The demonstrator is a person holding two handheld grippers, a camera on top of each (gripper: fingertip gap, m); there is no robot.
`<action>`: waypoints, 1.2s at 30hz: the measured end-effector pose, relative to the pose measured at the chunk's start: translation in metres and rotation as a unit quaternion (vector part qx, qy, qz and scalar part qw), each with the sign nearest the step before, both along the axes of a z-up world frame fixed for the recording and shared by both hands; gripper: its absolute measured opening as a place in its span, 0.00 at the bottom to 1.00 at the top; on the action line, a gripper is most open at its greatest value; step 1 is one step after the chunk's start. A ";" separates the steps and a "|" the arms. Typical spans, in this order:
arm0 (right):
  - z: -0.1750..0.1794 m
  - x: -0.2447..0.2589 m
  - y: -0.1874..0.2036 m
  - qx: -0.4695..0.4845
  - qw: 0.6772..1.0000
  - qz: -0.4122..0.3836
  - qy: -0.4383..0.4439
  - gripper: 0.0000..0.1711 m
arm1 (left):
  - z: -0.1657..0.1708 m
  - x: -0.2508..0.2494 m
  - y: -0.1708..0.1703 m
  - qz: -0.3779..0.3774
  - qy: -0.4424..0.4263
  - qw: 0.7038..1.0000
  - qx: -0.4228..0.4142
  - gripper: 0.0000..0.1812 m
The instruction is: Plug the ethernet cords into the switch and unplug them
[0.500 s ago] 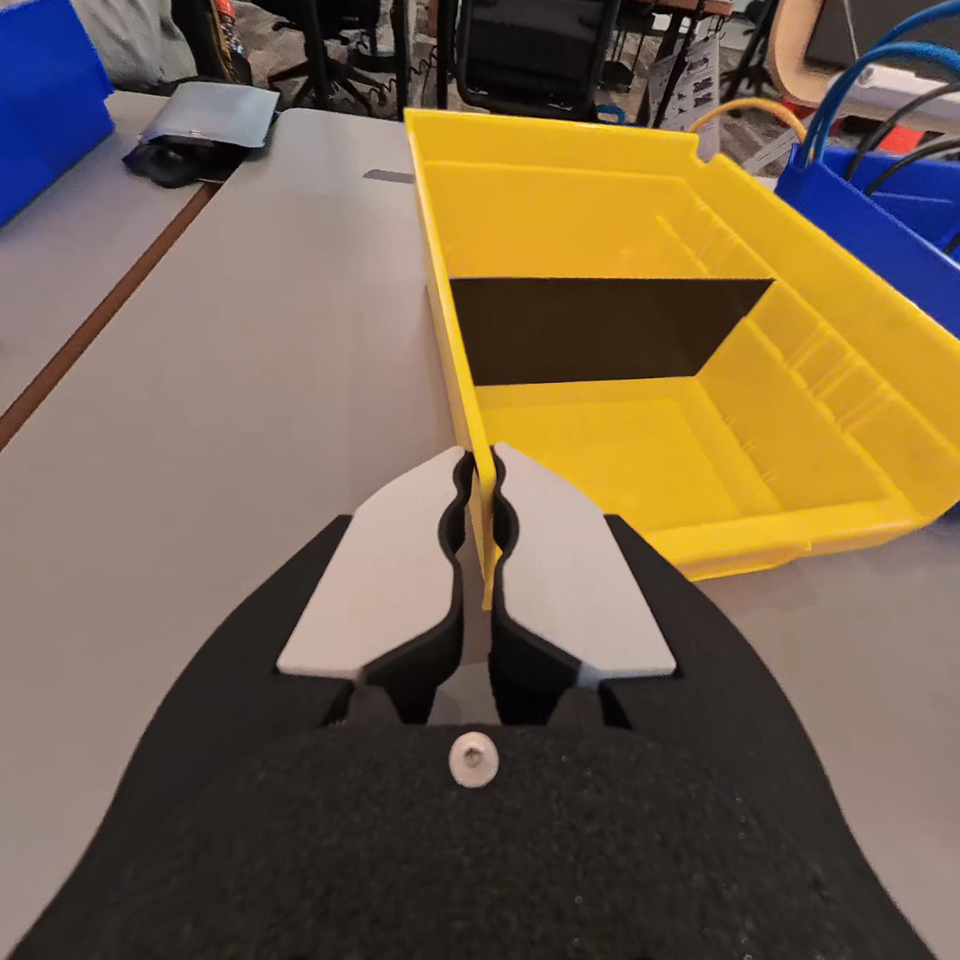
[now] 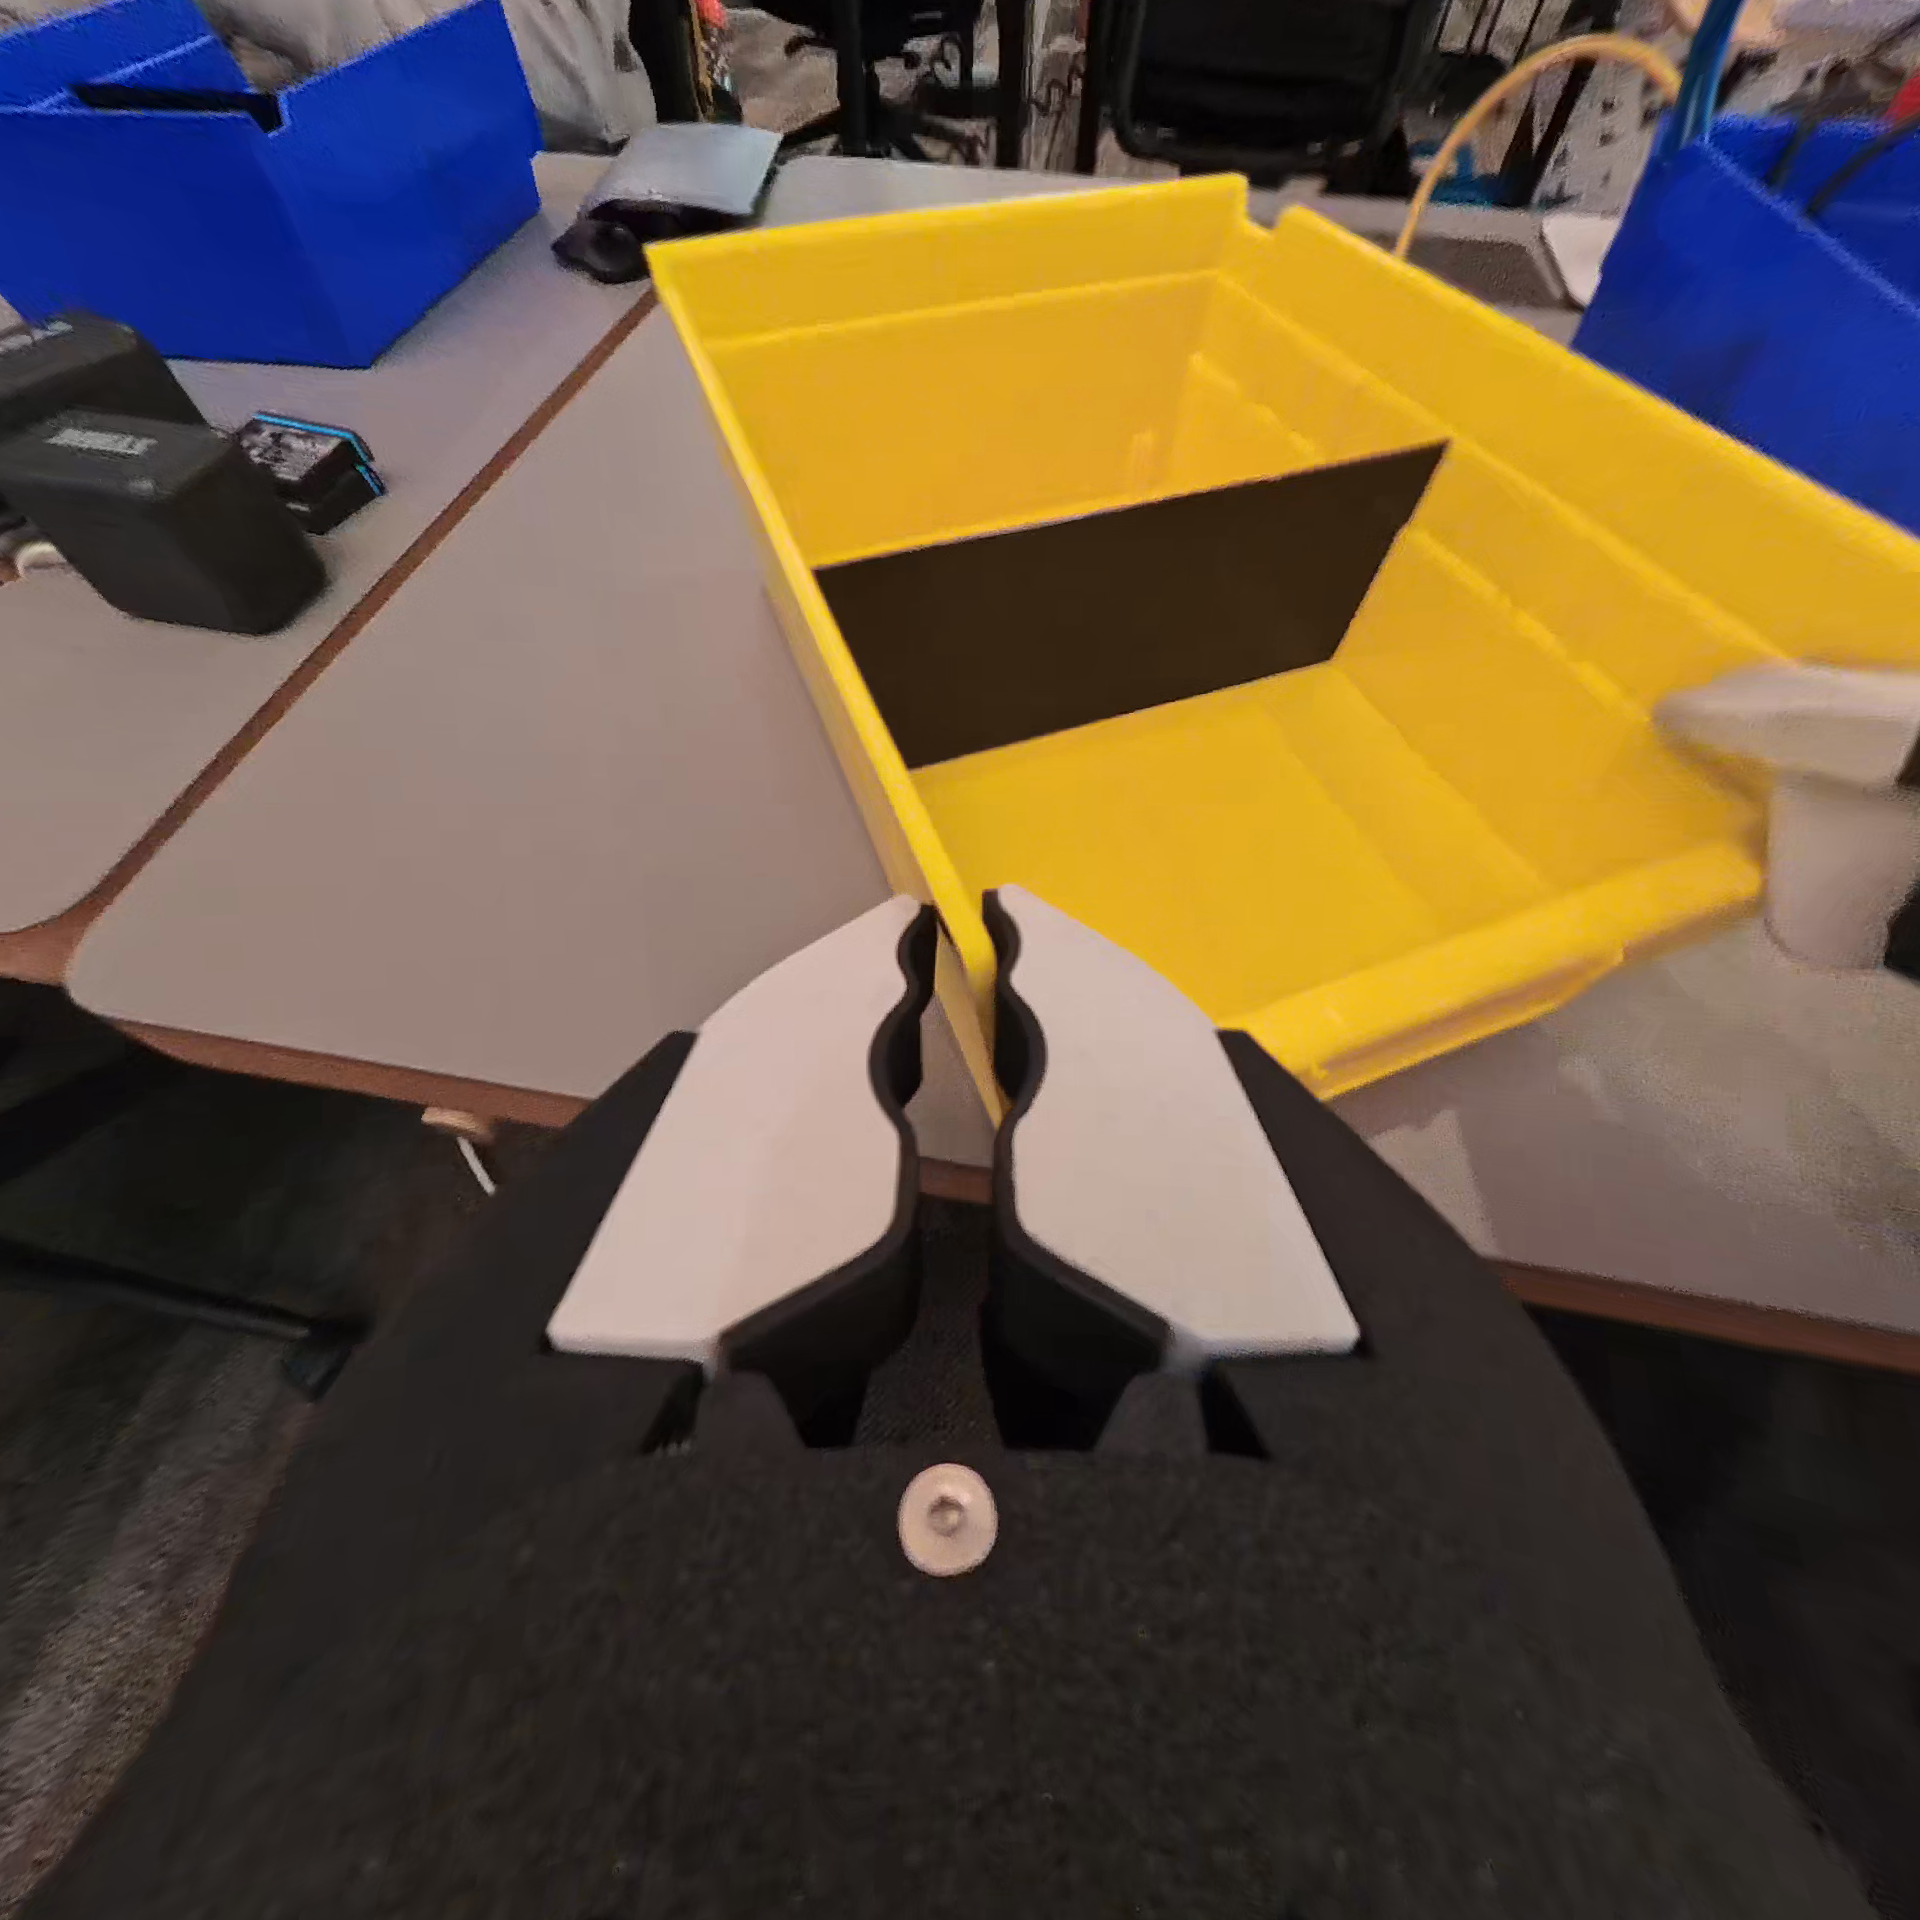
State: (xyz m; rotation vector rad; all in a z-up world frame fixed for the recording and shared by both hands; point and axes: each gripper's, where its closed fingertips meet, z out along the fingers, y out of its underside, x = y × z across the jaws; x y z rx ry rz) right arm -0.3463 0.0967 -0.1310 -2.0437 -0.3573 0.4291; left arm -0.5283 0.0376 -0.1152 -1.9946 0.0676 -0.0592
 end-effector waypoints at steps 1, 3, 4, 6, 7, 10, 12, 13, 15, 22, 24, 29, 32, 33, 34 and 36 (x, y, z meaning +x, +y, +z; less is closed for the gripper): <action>0.003 0.001 0.000 0.003 1.000 -0.005 -0.016 0.04 | 0.002 0.001 -0.005 -0.001 0.008 1.000 -0.002 0.05; 0.012 -0.002 -0.002 0.023 0.999 -0.001 -0.034 0.02 | 0.007 -0.001 -0.014 0.015 0.014 1.000 -0.003 0.05; 0.016 -0.004 -0.003 0.027 0.999 0.003 -0.038 0.02 | 0.011 -0.001 -0.018 0.025 0.009 1.000 0.000 0.05; 0.028 -0.004 -0.004 0.038 0.999 0.007 -0.036 0.02 | 0.026 0.000 -0.023 0.038 -0.001 0.999 0.018 0.05; 0.037 -0.003 -0.005 0.048 0.998 0.007 -0.031 0.02 | 0.037 0.001 -0.023 0.043 -0.003 0.999 0.032 0.05; 0.075 0.012 -0.007 0.083 0.996 0.007 -0.016 0.02 | 0.089 0.015 -0.018 0.041 -0.002 0.995 0.091 0.05; 0.110 0.034 -0.008 0.113 0.994 0.003 -0.005 0.03 | 0.134 0.036 -0.010 0.018 0.008 0.990 0.138 0.05; 0.129 0.050 -0.007 0.133 0.991 -0.008 -0.006 0.03 | 0.154 0.050 -0.004 0.002 0.021 0.988 0.155 0.04; 0.165 0.090 -0.002 0.168 0.985 -0.040 -0.001 0.03 | 0.191 0.087 0.012 -0.032 0.041 0.980 0.190 0.04; 0.246 0.284 -0.002 0.219 0.958 -0.184 -0.017 0.03 | 0.259 0.273 0.062 -0.172 0.018 0.957 0.234 0.04; 0.247 0.346 -0.014 0.209 0.950 -0.227 -0.042 0.03 | 0.255 0.336 0.069 -0.220 0.000 0.951 0.219 0.04; 0.205 0.499 -0.042 0.148 0.928 -0.324 -0.110 0.03 | 0.194 0.496 0.081 -0.308 -0.008 0.938 0.161 0.04; 0.160 0.574 -0.050 0.080 0.924 -0.350 -0.130 0.02 | 0.136 0.574 0.085 -0.325 -0.006 0.941 0.095 0.04; 0.142 0.594 -0.050 0.057 0.925 -0.352 -0.134 0.02 | 0.117 0.594 0.086 -0.326 0.000 0.943 0.074 0.03; 0.124 0.611 -0.050 0.035 0.927 -0.350 -0.133 0.02 | 0.100 0.611 0.086 -0.325 0.006 0.944 0.060 0.03; 0.095 0.632 -0.049 0.019 0.935 -0.338 -0.109 0.03 | 0.071 0.633 0.086 -0.318 0.022 0.947 0.044 0.03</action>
